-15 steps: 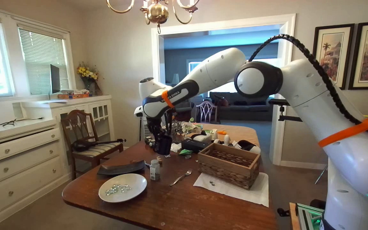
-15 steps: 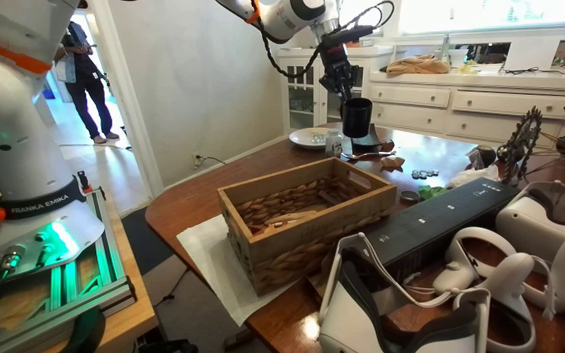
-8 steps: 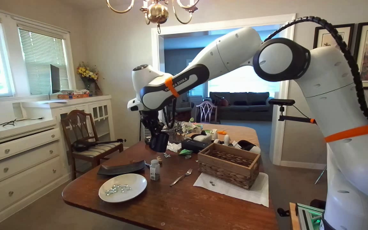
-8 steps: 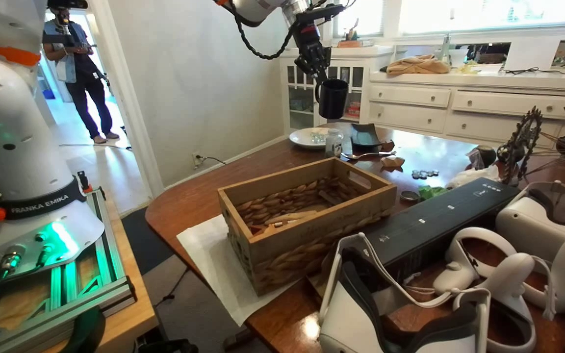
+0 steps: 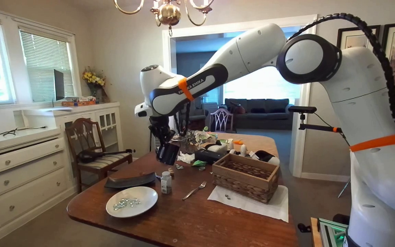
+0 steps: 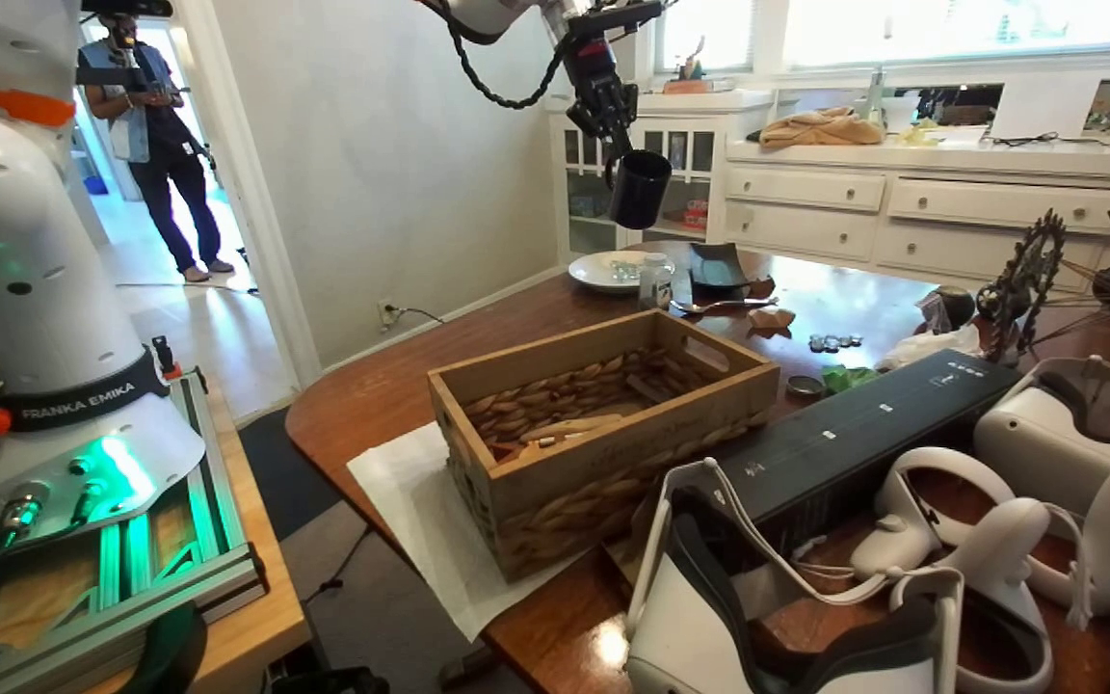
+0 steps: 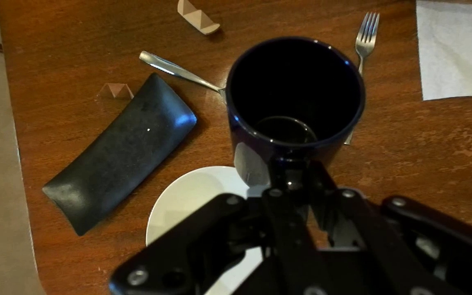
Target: Remove the container from the black cup and move the black cup forward
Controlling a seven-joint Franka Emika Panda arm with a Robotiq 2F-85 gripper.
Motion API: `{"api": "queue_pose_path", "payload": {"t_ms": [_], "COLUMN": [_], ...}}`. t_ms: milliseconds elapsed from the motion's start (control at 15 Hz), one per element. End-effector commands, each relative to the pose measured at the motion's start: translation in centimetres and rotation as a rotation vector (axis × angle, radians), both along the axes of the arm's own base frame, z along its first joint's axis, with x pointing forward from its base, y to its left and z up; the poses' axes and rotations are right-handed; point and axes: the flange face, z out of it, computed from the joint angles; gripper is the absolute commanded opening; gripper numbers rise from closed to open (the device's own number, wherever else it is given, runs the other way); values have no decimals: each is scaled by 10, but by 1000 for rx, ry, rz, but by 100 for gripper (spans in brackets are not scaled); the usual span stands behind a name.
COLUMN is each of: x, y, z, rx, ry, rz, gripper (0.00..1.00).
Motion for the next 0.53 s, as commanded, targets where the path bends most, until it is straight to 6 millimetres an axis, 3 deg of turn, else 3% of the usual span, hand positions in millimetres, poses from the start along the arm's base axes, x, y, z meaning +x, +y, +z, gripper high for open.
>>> {"api": "queue_pose_path", "payload": {"t_ms": [0, 200, 467], "x": [-1, -8, -22], "y": [29, 77, 140], "z": [-5, -19, -58], "rx": [-26, -31, -17], "ry": [15, 46, 146], "rz": [32, 110, 225], "gripper": [5, 5, 5]}}
